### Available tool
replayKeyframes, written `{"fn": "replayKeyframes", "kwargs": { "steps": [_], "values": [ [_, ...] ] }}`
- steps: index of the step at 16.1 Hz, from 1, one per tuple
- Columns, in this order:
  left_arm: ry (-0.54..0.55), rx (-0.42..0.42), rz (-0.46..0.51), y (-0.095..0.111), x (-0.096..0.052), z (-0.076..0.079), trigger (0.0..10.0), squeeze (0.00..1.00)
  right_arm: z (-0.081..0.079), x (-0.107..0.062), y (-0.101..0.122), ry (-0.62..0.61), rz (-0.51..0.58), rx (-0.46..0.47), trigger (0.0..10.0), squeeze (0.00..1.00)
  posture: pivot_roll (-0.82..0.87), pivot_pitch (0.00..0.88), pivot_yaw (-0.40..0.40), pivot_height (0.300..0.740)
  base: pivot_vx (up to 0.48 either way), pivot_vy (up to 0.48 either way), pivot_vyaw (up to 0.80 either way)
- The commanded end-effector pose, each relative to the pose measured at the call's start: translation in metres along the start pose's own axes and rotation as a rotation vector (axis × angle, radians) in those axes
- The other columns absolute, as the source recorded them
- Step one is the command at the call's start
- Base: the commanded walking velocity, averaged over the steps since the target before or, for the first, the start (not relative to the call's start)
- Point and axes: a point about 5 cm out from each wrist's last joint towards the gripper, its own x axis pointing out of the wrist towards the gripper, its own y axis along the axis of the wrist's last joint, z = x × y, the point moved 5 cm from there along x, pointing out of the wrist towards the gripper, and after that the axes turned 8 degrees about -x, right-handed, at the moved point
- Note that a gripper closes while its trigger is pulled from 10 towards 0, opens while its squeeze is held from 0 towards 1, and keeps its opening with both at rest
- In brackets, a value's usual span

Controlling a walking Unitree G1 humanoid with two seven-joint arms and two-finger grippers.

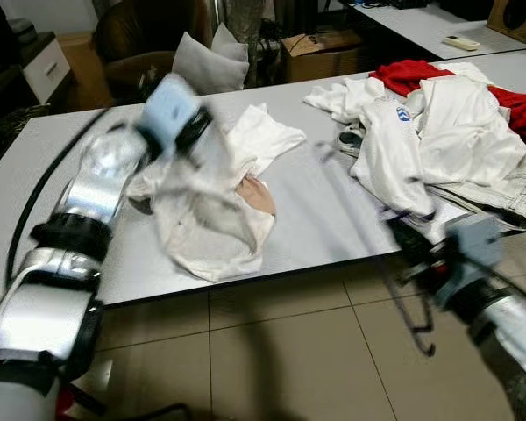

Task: Hang hanger

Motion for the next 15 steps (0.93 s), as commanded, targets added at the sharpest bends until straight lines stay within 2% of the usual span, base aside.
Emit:
{"fn": "replayKeyframes", "kwargs": {
  "steps": [1,2,3,4,5,6,7,10,12,13,14,15],
  "values": [
    [0.010,-0.012,0.053,0.017,0.002,-0.005,0.0,0.00,0.010,0.001,0.005,-0.058,0.024,0.002,10.0,0.00,-0.11,0.000,0.123,0.740,0.000,0.000,0.00],
    [0.001,-0.048,0.054,0.015,0.006,0.002,0.0,0.00,0.016,0.002,0.005,-0.092,0.023,0.007,10.0,0.00,-0.11,0.000,0.122,0.740,0.000,0.000,0.00],
    [-0.012,-0.043,-0.009,-0.001,0.010,0.013,0.0,0.00,0.019,0.002,0.003,-0.116,0.017,0.015,10.0,0.00,-0.11,0.000,0.122,0.740,0.000,0.000,0.00],
    [-0.060,-0.075,-0.076,-0.024,0.015,0.037,10.0,0.00,0.022,0.003,0.001,-0.137,0.014,0.029,10.0,0.00,-0.10,0.000,0.120,0.740,0.000,0.000,0.00],
    [-0.125,-0.138,-0.135,-0.045,0.017,0.064,10.0,0.04,0.023,0.004,0.000,-0.154,0.011,0.043,10.0,0.00,-0.11,0.000,0.120,0.740,0.000,0.000,0.00],
    [-0.154,-0.173,-0.186,-0.061,0.016,0.081,10.0,1.00,0.021,0.006,0.000,-0.160,0.012,0.050,10.0,0.00,-0.11,0.000,0.125,0.740,0.000,0.000,0.00],
    [-0.185,-0.199,-0.204,-0.067,0.016,0.093,10.0,1.00,0.018,0.008,0.000,-0.155,0.014,0.054,10.0,0.00,-0.11,0.000,0.125,0.740,0.000,0.000,0.00],
    [-0.224,-0.263,-0.180,-0.061,0.013,0.096,10.0,1.00,0.013,0.007,0.000,-0.155,0.012,0.068,10.0,0.00,-0.11,0.000,0.130,0.740,0.000,0.000,0.00],
    [-0.190,-0.295,-0.159,-0.054,0.003,0.075,10.0,1.00,0.009,0.007,0.001,-0.133,0.013,0.063,10.0,0.00,-0.11,0.000,0.131,0.740,0.000,0.000,0.00],
    [-0.178,-0.297,-0.159,-0.053,0.000,0.071,10.0,1.00,0.008,0.007,0.001,-0.127,0.016,0.063,10.0,0.00,-0.11,0.000,0.129,0.740,0.000,0.000,0.00],
    [-0.168,-0.304,-0.181,-0.054,-0.013,0.060,10.0,1.00,0.002,0.007,0.006,-0.068,0.028,0.053,10.0,0.00,-0.10,0.000,0.128,0.740,0.000,0.000,0.00],
    [-0.184,-0.306,-0.218,-0.056,-0.029,0.054,10.0,0.96,-0.006,0.005,0.010,0.005,0.039,0.036,10.0,0.00,-0.10,0.000,0.124,0.740,0.000,0.000,0.00]
  ]
}}
